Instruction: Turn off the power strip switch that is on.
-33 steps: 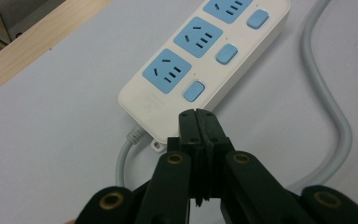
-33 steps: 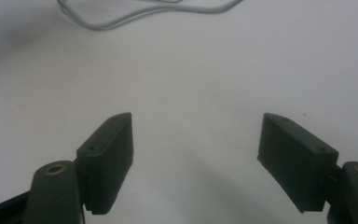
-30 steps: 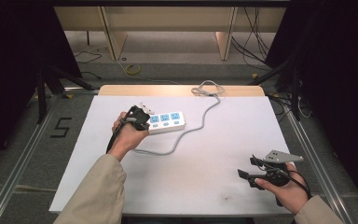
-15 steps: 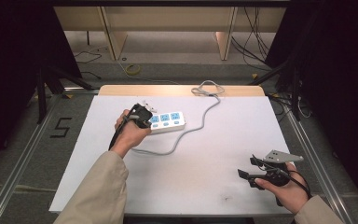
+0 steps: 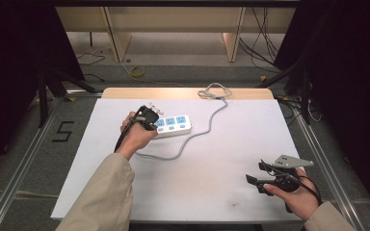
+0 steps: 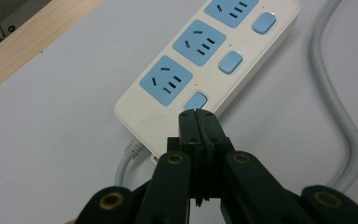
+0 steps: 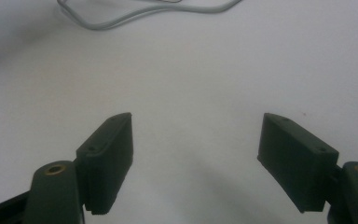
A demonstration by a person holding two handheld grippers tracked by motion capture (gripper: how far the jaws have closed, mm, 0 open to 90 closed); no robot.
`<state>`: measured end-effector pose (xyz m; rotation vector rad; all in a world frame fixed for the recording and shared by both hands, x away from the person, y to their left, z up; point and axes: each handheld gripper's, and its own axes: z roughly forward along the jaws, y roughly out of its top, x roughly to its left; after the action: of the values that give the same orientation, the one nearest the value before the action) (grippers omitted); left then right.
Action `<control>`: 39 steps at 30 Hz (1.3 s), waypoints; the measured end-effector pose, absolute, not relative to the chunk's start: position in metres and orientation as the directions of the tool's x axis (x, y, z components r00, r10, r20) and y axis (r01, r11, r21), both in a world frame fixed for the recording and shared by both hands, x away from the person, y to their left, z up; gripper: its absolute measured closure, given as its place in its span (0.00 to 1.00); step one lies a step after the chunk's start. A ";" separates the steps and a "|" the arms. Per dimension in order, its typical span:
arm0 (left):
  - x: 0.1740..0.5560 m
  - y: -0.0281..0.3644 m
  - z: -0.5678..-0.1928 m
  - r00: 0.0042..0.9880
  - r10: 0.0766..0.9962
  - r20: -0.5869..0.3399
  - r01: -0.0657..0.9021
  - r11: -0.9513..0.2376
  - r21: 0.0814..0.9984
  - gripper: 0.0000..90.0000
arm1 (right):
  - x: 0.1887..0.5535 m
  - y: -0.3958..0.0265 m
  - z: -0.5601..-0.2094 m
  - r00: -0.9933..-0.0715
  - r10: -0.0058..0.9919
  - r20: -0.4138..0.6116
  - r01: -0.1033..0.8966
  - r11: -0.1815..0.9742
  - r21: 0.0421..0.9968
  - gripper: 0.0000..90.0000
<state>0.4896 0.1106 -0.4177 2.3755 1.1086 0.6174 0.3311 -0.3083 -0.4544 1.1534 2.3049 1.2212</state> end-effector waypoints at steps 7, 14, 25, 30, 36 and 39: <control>0.494 0.111 -0.420 0.576 0.793 0.200 0.601 -0.577 0.553 1.00 | 0.331 -0.308 -0.454 -0.639 0.762 0.108 0.519 0.322 0.792 0.30; 0.498 0.109 -0.422 0.580 0.789 0.200 0.604 -0.582 0.544 1.00 | 0.331 -0.309 -0.454 -0.638 0.763 0.108 0.517 0.321 0.793 0.30; 0.507 0.105 -0.421 0.587 0.783 0.205 0.609 -0.594 0.526 1.00 | 0.331 -0.309 -0.454 -0.638 0.762 0.110 0.519 0.320 0.793 0.30; 0.510 0.103 -0.422 0.586 0.786 0.199 0.613 -0.590 0.526 1.00 | 0.331 -0.309 -0.454 -0.638 0.762 0.109 0.520 0.321 0.791 0.30; 0.513 0.101 -0.420 0.583 0.793 0.176 0.621 -0.575 0.533 1.00 | 0.331 -0.309 -0.454 -0.638 0.762 0.111 0.520 0.320 0.792 0.30; 0.515 0.099 -0.418 0.587 0.787 0.189 0.615 -0.585 0.529 1.00 | 0.332 -0.309 -0.455 -0.639 0.761 0.111 0.521 0.322 0.790 0.30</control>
<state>0.5146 0.0993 -0.4180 2.4090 1.1260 0.5751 0.3316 -0.3090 -0.4545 1.1554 2.3099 1.2191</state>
